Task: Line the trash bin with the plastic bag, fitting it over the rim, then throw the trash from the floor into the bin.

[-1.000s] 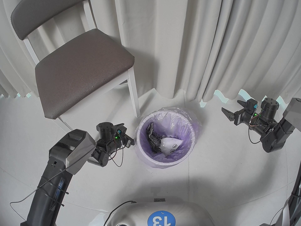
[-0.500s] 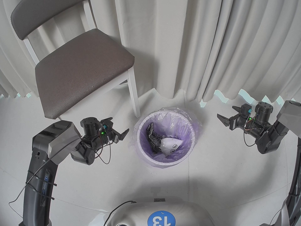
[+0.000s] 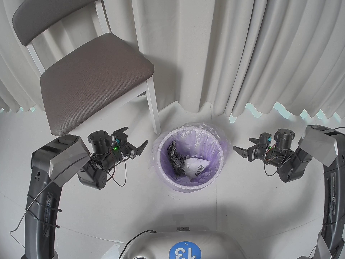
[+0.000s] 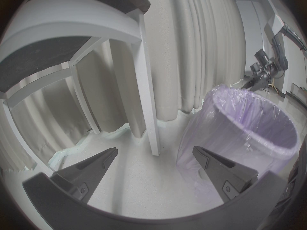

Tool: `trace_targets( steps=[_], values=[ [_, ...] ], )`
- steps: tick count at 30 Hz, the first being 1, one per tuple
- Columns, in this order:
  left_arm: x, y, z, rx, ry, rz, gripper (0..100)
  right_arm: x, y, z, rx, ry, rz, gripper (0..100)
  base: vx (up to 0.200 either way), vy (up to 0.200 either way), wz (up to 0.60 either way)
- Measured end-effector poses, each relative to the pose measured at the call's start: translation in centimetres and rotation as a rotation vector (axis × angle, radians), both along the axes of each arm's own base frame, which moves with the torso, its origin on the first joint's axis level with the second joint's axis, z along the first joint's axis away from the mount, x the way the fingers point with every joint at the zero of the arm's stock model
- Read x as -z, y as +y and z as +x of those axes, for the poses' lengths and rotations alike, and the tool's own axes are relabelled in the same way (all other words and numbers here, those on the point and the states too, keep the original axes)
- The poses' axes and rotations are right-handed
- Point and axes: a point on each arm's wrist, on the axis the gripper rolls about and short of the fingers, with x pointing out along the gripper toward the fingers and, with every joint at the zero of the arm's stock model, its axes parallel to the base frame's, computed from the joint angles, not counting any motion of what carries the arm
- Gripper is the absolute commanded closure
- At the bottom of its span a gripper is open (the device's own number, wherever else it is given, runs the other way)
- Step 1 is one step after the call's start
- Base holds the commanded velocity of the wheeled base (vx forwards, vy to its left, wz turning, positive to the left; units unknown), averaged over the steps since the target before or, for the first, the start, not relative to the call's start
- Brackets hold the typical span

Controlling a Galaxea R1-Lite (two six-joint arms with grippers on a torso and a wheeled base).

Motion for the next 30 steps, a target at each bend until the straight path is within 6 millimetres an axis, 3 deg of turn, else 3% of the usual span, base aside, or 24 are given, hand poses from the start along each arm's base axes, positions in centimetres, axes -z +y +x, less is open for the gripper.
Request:
trace_targets(
  steps=[8, 18, 25, 30],
  values=[
    [-0.5, -0.2, -0.7, 0.002, -0.012, -0.017, 0, 3.0, 1.9, 2.6, -0.005, 0.005, 0.172, 0, 0.000, 0.000, 0.00],
    [-1.9, -0.4, -1.6, -0.009, -0.022, -0.022, 0, 6.8, 4.3, 4.8, -0.038, 0.084, 0.192, 0, 0.000, 0.000, 0.00],
    [-2.9, -1.1, -2.0, -0.015, -0.033, -0.024, 0, 7.5, 4.6, 6.6, -0.040, 0.173, 0.141, 0, 0.000, 0.000, 0.00],
    [-3.1, -2.1, -2.8, 0.000, -0.024, -0.023, 0, 7.1, 3.4, 7.0, -0.034, 0.163, 0.073, 0, 0.000, 0.000, 0.00]
  ],
)
